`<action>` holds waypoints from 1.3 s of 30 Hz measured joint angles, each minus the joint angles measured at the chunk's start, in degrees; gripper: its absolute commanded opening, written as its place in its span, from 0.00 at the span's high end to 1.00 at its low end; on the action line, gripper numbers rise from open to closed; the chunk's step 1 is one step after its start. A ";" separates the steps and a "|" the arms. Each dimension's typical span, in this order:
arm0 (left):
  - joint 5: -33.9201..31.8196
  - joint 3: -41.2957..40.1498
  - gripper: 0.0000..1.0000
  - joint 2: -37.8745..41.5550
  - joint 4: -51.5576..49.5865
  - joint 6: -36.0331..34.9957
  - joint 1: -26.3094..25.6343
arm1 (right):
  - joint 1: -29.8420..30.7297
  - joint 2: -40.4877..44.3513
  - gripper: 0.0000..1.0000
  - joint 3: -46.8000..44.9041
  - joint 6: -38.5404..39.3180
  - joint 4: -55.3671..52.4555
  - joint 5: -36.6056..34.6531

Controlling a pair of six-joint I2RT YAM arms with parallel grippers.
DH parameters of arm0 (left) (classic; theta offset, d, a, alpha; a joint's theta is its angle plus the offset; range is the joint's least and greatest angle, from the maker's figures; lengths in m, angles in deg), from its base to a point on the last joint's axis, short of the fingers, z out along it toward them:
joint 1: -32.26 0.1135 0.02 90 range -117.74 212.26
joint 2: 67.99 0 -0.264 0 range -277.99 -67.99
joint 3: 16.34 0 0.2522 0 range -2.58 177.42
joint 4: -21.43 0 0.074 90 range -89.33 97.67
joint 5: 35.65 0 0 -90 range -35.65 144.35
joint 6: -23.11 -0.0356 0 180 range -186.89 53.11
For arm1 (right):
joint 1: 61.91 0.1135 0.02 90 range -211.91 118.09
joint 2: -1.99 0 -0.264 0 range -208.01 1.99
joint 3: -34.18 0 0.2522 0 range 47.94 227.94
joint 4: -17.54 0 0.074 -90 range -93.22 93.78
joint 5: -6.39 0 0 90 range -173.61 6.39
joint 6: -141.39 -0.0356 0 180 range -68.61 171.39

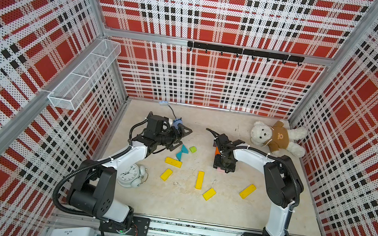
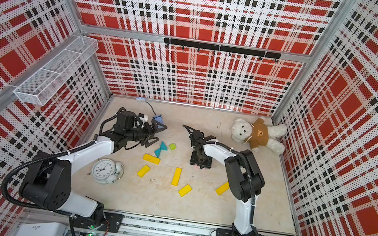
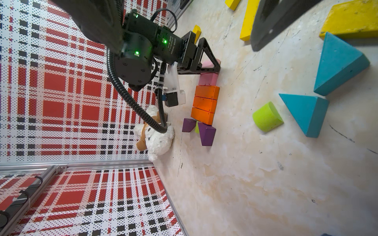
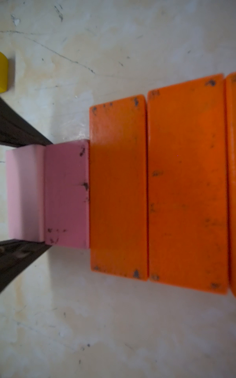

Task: Assemble a carrot with building blocks
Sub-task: Assemble the building block at the center of the board, then pick up the building block from the center of the board.

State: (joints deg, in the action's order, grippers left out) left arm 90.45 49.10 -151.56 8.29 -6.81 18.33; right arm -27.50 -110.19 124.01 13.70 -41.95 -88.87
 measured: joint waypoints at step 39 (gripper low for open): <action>0.11 -0.02 0.00 -0.04 0.04 0.09 2.60 | 2.99 12.48 0.33 1.51 4.68 -1.70 0.35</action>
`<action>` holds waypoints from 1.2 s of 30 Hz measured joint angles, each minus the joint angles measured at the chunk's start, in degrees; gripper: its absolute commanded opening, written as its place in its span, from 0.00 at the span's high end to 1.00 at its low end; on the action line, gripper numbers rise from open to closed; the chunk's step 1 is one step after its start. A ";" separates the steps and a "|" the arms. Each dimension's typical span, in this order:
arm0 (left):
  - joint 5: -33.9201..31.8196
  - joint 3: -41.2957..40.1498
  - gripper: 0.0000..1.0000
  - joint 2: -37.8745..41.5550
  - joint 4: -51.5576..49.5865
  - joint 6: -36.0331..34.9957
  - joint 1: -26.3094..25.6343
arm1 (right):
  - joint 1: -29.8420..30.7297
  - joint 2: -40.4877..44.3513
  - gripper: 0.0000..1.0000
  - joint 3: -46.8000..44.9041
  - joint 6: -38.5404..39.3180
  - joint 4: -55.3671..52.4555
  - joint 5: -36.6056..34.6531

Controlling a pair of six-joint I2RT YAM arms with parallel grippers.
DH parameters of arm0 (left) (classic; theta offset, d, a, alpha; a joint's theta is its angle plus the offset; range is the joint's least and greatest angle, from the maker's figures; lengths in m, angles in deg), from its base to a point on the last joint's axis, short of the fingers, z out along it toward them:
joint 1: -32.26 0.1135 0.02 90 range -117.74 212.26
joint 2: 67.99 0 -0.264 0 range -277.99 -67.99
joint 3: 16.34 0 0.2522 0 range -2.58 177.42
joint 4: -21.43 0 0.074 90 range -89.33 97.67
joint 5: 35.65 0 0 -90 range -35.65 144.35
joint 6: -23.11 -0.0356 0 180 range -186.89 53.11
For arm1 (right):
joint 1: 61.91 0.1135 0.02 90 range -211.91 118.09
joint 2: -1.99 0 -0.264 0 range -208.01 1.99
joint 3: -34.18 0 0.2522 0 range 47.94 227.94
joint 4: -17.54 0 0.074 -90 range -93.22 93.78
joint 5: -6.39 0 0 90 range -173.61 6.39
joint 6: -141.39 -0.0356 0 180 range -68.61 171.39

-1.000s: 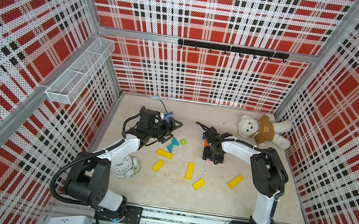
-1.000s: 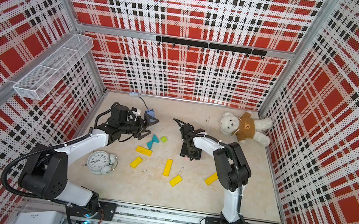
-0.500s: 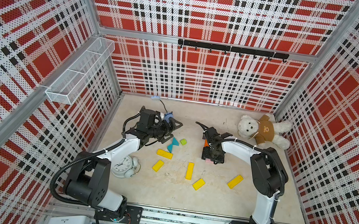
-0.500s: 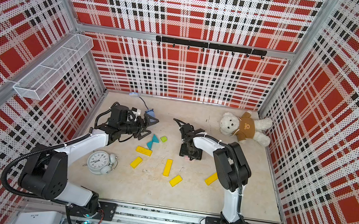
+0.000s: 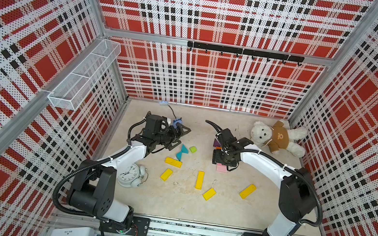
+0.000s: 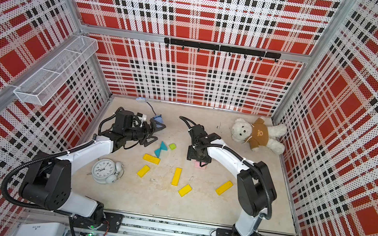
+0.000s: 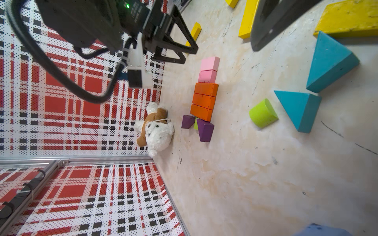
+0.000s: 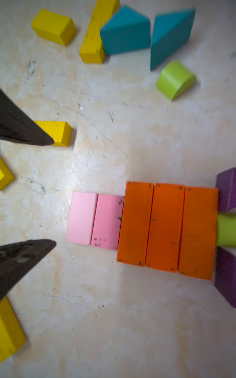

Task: Assemble a carrot with building blocks
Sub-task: Pick up the building block from the center of the board.

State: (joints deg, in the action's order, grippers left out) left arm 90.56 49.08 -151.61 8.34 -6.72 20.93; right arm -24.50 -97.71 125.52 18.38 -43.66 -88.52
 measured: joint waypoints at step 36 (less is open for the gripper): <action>-0.90 -0.83 0.00 0.04 0.17 0.48 12.28 | 10.03 -41.07 0.50 47.93 18.75 2.71 4.85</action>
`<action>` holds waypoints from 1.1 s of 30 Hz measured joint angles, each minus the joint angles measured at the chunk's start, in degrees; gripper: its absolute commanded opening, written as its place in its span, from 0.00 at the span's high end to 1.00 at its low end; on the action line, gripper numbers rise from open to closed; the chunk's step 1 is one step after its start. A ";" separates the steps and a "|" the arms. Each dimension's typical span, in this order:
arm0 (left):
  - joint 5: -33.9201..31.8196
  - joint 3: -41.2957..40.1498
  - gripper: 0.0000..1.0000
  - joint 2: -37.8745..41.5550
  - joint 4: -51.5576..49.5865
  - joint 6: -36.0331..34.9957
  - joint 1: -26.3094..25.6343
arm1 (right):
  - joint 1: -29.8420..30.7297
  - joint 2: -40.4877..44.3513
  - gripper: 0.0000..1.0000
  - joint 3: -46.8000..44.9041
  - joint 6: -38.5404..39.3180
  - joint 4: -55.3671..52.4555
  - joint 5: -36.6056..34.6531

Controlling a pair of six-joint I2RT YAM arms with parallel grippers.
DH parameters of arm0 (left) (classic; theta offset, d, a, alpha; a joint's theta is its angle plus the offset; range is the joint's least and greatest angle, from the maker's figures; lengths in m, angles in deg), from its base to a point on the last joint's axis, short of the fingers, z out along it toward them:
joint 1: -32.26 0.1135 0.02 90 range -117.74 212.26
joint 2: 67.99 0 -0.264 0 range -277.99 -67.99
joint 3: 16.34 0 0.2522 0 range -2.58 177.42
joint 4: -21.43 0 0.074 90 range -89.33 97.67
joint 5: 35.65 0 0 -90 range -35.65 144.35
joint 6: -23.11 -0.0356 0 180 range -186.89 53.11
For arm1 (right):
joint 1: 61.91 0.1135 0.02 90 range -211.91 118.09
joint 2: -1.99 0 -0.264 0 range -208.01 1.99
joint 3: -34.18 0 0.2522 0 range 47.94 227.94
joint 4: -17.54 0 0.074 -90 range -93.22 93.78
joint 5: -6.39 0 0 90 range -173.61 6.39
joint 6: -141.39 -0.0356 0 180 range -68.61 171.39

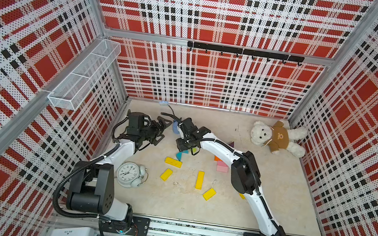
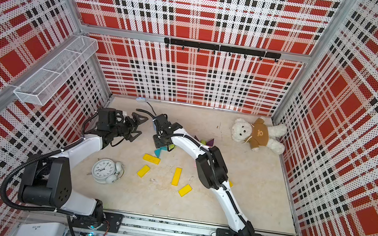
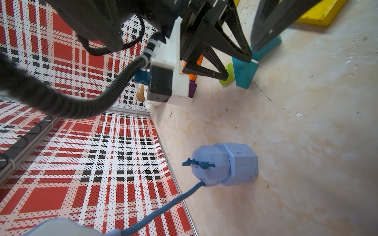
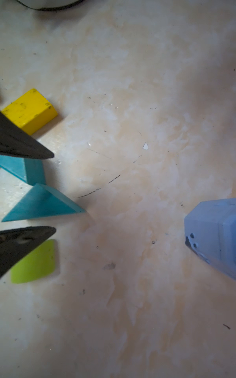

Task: Assemble a carrot with building blocks
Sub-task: Pick up the building block from the center of the board.

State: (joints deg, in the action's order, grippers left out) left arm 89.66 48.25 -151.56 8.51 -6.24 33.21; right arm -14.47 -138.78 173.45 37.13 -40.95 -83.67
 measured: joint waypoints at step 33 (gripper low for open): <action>0.00 -0.02 0.00 -0.11 -0.02 0.00 0.59 | -0.61 0.68 0.78 -6.82 4.44 1.55 -0.35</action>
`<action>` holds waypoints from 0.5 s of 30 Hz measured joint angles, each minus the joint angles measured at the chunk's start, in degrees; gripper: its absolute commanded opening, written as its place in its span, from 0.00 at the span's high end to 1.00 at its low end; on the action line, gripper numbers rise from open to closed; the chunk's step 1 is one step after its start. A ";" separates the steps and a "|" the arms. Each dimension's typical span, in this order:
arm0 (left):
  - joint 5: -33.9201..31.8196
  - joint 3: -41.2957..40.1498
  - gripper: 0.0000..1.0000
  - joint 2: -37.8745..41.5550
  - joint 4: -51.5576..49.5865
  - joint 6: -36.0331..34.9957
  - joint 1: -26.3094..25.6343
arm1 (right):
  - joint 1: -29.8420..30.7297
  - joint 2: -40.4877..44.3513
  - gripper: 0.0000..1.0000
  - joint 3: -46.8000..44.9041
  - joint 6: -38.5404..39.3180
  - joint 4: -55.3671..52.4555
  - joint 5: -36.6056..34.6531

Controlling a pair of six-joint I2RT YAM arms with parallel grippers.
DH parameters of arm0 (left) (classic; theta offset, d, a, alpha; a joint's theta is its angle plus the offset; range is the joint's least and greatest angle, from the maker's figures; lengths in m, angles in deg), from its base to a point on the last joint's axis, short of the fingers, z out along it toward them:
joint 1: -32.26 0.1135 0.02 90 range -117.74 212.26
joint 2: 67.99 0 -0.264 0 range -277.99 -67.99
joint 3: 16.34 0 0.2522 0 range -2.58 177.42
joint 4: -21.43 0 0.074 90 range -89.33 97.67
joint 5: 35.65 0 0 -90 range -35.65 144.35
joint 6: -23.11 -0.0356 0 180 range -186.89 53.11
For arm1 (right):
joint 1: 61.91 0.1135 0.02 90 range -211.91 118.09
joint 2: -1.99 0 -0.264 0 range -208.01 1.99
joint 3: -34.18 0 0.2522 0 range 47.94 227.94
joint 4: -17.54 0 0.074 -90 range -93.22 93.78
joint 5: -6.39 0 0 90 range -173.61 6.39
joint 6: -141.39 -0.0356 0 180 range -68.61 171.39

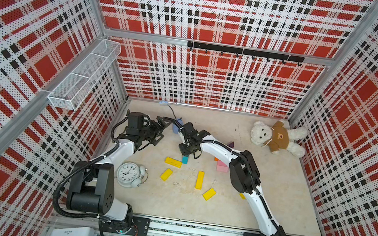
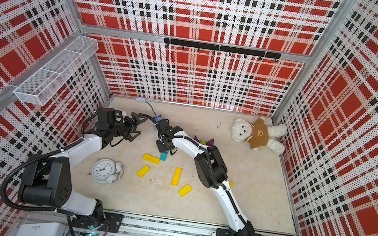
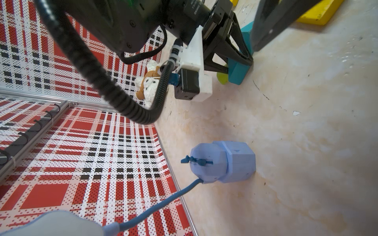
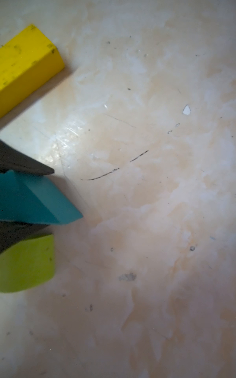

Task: Assemble a carrot with building blocks
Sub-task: Pick up the building block from the center of the board.

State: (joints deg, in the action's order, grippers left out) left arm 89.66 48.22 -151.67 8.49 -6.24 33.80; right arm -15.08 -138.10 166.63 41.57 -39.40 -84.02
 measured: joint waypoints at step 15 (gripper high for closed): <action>0.00 0.00 0.00 -0.07 0.00 0.00 0.02 | -1.73 0.96 0.79 0.94 10.82 3.58 3.08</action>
State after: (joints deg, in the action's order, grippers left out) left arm 89.66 48.22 -151.74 8.49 -6.24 33.82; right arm -16.81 -137.14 167.57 52.39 -35.81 -80.93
